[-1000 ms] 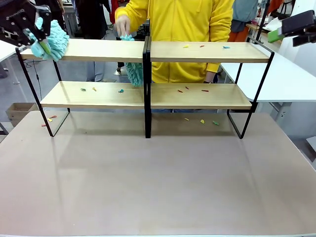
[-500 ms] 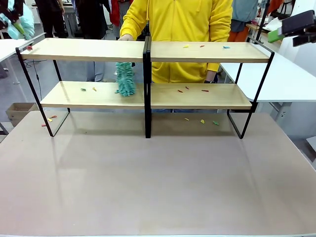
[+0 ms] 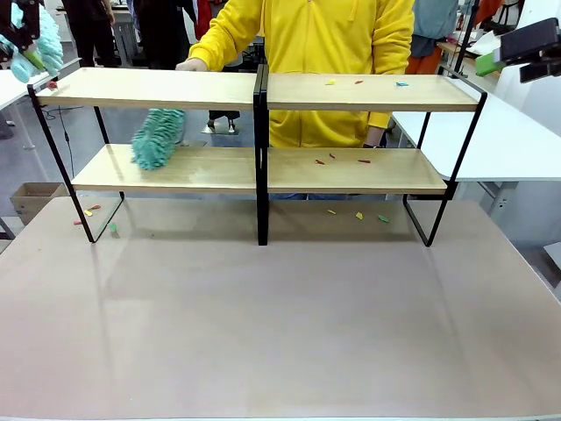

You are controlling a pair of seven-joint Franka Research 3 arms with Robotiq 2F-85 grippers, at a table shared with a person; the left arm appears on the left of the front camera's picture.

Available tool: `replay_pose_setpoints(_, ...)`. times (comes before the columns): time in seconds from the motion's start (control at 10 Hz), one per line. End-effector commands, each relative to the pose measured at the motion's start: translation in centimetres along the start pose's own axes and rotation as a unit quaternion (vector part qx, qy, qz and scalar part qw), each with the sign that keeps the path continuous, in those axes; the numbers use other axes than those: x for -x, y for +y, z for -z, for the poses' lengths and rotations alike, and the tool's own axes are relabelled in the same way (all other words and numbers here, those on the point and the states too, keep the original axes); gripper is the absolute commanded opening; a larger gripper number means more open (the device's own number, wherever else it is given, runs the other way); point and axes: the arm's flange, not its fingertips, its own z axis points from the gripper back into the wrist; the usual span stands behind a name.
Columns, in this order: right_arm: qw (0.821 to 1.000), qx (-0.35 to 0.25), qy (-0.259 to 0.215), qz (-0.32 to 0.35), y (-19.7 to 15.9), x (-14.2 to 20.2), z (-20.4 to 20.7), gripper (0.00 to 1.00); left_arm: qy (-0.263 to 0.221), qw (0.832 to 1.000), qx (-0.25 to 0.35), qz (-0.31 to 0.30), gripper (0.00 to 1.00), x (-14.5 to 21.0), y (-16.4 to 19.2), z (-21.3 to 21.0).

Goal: Clean the shelves.
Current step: Clean a randomly selected level of the Shelf with the Duster.

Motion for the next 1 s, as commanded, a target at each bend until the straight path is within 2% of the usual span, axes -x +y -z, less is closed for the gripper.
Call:
replay_pose_setpoints(0.0,1.000,-0.002,0.000,0.000,-0.1,0.0,0.0,1.00,0.021,0.998,0.049,0.030,0.13,-1.1,1.5,-0.7)
replay_pose_setpoints(0.2,1.000,-0.002,0.000,0.000,-0.1,0.0,0.0,1.00,0.091,0.984,0.117,0.096,0.13,-2.1,3.9,-2.0)
replay_pose_setpoints(0.3,1.000,-0.002,0.000,0.000,-0.1,0.0,0.0,1.00,0.127,0.970,0.158,0.137,0.13,-2.3,5.7,-3.0)
replay_pose_setpoints(0.4,1.000,-0.002,0.000,0.000,-0.1,0.0,0.0,1.00,0.179,0.945,0.195,0.193,0.13,-2.4,7.6,-3.9)
replay_pose_setpoints(0.5,1.000,-0.002,0.000,0.000,-0.1,0.0,0.0,1.00,0.236,0.908,0.229,0.259,0.13,-2.2,10.1,-4.8)
replay_pose_setpoints(0.6,1.000,-0.002,0.000,0.000,-0.1,0.0,0.0,1.00,0.273,0.873,0.261,0.310,0.13,-2.2,12.6,-5.4)
replay_pose_setpoints(0.7,1.000,-0.002,0.000,0.000,-0.1,0.0,0.0,1.00,0.278,0.854,0.289,0.331,0.13,-1.8,15.2,-5.9)
replay_pose_setpoints(0.9,1.000,-0.002,0.000,0.000,-0.1,0.0,0.0,1.00,0.221,0.848,0.361,0.319,0.13,-0.9,19.3,-6.7)
